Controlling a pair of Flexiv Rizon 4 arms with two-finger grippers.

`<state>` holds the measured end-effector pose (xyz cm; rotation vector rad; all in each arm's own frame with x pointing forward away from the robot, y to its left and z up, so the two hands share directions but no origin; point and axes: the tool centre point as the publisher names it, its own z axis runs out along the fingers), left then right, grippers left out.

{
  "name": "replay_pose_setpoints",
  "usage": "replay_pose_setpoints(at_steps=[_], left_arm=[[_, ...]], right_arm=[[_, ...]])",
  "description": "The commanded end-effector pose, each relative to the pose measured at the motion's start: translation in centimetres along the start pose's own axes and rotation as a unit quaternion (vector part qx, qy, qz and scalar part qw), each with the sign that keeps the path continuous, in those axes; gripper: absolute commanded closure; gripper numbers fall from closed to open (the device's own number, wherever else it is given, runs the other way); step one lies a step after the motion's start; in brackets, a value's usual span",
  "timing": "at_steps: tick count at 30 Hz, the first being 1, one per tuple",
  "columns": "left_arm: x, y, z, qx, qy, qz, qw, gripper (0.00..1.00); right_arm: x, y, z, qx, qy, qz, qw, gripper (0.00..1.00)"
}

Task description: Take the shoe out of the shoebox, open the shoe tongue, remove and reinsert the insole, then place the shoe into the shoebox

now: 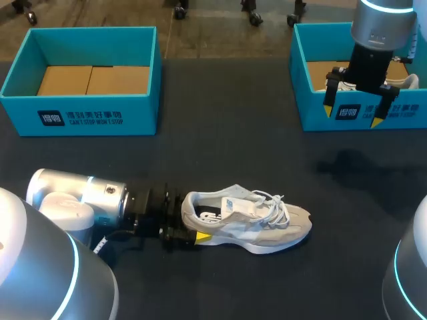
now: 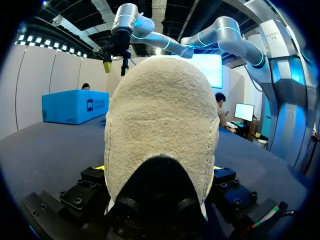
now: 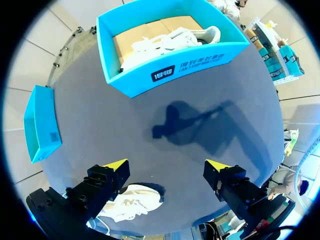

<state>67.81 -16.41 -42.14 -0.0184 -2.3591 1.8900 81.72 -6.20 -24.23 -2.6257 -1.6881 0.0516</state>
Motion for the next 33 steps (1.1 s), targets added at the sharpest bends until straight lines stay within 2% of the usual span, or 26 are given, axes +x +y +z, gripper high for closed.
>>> replay_pose_setpoints(at_steps=[1, 8, 12, 28, 32, 33], left_arm=[[-0.5, 0.4, 0.4, -0.001, 0.0, 0.0, 1.0, 1.0], [-0.5, 0.4, 0.4, -0.001, 0.0, 0.0, 1.0, 1.0], [-0.5, 0.4, 0.4, -0.001, 0.0, 0.0, 1.0, 1.0], [-0.5, 0.4, 0.4, -0.001, 0.0, 0.0, 1.0, 1.0], [-0.5, 0.4, 0.4, -0.001, 0.0, 0.0, 1.0, 1.0], [-0.5, 0.4, 0.4, -0.001, 0.0, 0.0, 1.0, 1.0]], right_arm=[[2.2, -1.2, 0.4, 0.007, -0.011, 0.013, 1.0, 0.0], [6.8, -5.4, 1.1, 0.003, 0.008, 0.026, 1.0, 0.0], [8.6, -7.4, 1.4, 0.024, 0.048, 0.034, 0.998, 0.0], [8.6, -7.4, 1.4, 0.024, 0.048, 0.034, 0.998, 0.0], [11.1, -9.1, 2.6, 0.026, 0.013, 0.053, 0.998, 0.0], [11.9, -10.2, 3.0, 0.018, 0.013, 0.05, 0.998, 0.0]])
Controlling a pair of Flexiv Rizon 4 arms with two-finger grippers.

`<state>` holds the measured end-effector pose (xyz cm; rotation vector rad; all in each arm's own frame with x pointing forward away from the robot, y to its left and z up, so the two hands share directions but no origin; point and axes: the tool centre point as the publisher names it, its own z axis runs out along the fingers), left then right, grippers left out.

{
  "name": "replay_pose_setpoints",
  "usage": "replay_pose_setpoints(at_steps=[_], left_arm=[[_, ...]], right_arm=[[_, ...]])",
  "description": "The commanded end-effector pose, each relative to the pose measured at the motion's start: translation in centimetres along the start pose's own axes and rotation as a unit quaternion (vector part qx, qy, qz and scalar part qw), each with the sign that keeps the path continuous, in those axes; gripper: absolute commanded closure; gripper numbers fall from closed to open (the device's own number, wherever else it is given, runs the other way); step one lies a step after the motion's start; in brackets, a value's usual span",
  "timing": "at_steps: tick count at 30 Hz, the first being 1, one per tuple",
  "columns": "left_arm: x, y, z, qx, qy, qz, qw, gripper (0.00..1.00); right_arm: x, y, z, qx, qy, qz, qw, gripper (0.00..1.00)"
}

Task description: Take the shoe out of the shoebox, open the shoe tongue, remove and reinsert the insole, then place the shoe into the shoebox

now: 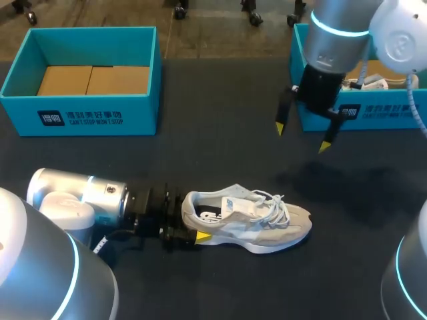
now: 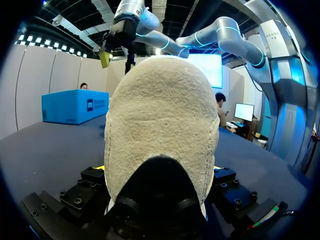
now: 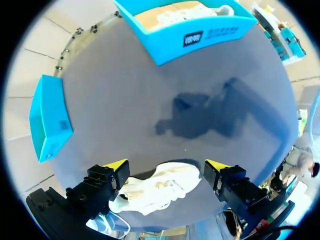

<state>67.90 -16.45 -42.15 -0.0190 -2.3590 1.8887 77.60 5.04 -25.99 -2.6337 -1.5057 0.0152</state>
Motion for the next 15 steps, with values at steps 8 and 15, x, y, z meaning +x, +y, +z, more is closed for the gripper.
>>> replay_pose_setpoints(at_steps=[8, 15], left_arm=[[-0.4, 0.4, 0.3, 0.0, 0.0, 0.0, 1.0, 1.0], [-0.4, 0.4, 0.3, 0.0, 0.0, 0.0, 1.0, 1.0]], right_arm=[[5.9, -8.3, 3.7, -0.032, -0.01, 0.02, 0.999, 0.0], [7.4, -10.7, 4.9, -0.025, -0.009, 0.031, 0.999, 0.0]])
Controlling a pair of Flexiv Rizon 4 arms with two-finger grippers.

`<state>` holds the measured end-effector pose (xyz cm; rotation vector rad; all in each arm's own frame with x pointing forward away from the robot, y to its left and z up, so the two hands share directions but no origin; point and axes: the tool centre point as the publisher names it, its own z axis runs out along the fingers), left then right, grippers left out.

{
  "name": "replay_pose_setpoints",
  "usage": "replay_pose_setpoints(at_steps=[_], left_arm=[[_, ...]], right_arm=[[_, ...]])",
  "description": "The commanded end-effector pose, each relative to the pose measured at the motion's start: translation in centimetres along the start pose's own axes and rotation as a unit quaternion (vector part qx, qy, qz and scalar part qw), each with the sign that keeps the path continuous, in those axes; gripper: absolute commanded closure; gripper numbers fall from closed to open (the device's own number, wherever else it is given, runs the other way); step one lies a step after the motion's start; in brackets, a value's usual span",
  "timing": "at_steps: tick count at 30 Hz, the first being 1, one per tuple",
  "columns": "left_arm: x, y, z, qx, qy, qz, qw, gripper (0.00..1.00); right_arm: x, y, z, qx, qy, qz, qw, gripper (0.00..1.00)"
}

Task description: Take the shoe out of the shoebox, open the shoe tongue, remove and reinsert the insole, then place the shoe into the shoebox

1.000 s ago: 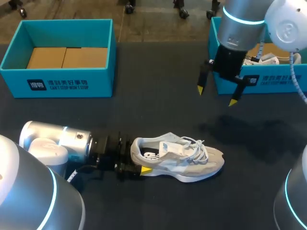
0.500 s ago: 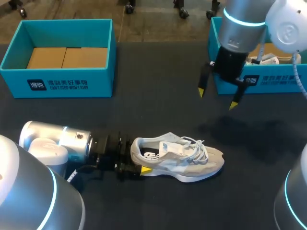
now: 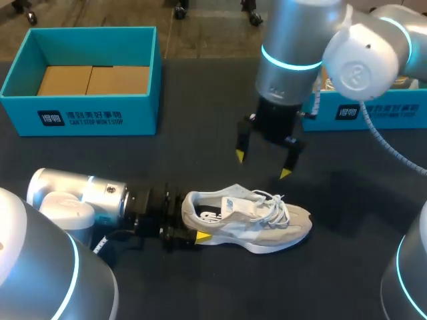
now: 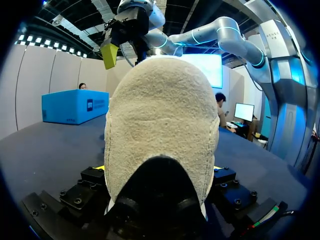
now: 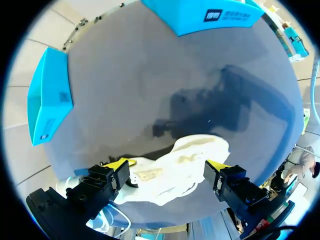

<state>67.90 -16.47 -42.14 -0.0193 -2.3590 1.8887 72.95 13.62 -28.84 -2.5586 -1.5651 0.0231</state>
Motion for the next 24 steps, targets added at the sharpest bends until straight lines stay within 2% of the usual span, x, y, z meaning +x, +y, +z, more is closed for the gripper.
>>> replay_pose_setpoints(at_steps=[1, 13, 19, 24], left_arm=[[-0.4, 0.4, 0.3, 0.0, 0.0, 0.0, 1.0, 1.0], [-0.4, 0.4, 0.3, 0.0, 0.0, 0.0, 1.0, 1.0], [-0.4, 0.4, 0.3, 0.0, 0.0, 0.0, 1.0, 1.0], [-0.4, 0.4, 0.3, 0.0, 0.0, 0.0, 1.0, 1.0]], right_arm=[[2.6, -2.4, 1.1, -0.042, -0.014, 0.061, 0.997, 0.0], [2.9, -2.6, 1.0, -0.041, -0.022, 0.055, 0.997, 0.0], [4.6, -4.8, 1.2, -0.056, -0.057, 0.039, 0.996, 0.0], [4.8, -6.7, 1.6, -0.068, -0.062, 0.017, 0.996, 0.0]])
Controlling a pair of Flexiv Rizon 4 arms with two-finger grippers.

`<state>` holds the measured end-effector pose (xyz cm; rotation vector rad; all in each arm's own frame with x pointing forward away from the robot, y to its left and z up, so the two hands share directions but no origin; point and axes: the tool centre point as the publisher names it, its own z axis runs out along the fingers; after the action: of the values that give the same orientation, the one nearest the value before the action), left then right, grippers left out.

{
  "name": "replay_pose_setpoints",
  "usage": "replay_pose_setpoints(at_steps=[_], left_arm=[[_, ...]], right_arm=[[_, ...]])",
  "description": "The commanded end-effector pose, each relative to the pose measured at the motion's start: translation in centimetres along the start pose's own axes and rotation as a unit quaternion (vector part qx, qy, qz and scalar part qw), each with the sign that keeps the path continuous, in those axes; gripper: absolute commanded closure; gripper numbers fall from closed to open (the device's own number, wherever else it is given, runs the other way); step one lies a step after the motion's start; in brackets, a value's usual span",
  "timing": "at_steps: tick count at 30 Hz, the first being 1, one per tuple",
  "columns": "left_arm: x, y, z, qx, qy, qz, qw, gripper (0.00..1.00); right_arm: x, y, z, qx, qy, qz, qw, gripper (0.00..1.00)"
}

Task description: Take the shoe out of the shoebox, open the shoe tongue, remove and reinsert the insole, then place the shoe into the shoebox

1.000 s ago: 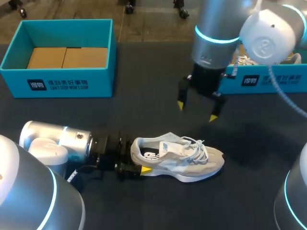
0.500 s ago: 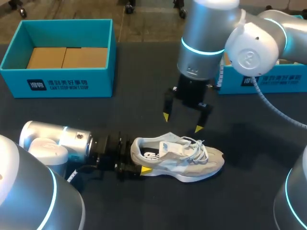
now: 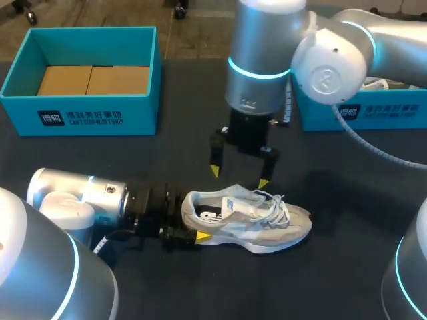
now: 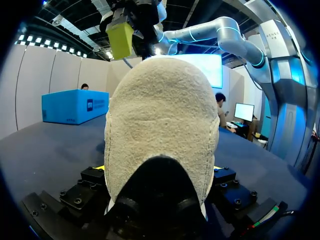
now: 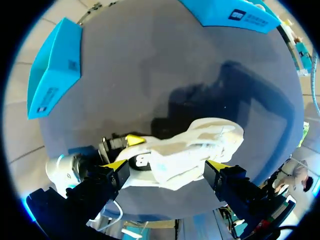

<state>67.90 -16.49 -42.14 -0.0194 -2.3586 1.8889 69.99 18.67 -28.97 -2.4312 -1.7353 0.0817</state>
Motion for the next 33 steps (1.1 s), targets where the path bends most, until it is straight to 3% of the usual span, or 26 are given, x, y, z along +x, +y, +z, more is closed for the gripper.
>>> replay_pose_setpoints(at_steps=[1, 4, 14, 20, 33], left_arm=[[-0.4, 0.4, 0.3, 0.0, 0.0, 0.0, 1.0, 1.0], [-0.4, 0.4, 0.3, 0.0, 0.0, 0.0, 1.0, 1.0], [-0.4, 0.4, 0.3, 0.0, 0.0, 0.0, 1.0, 1.0], [-0.4, 0.4, 0.3, 0.0, 0.0, 0.0, 1.0, 1.0], [-0.4, 0.4, 0.3, 0.0, 0.0, 0.0, 1.0, 1.0]], right_arm=[[1.9, -1.9, 0.8, -0.082, -0.047, 0.085, 0.992, 0.0], [1.2, -3.1, 1.8, -0.109, -0.04, 0.04, 0.992, 0.0], [1.2, -3.1, 1.8, -0.109, -0.04, 0.04, 0.992, 0.0], [2.9, -3.4, 2.4, -0.114, -0.102, 0.056, 0.987, 0.0], [2.3, -3.7, 3.8, -0.128, -0.121, 0.082, 0.981, 0.0]])
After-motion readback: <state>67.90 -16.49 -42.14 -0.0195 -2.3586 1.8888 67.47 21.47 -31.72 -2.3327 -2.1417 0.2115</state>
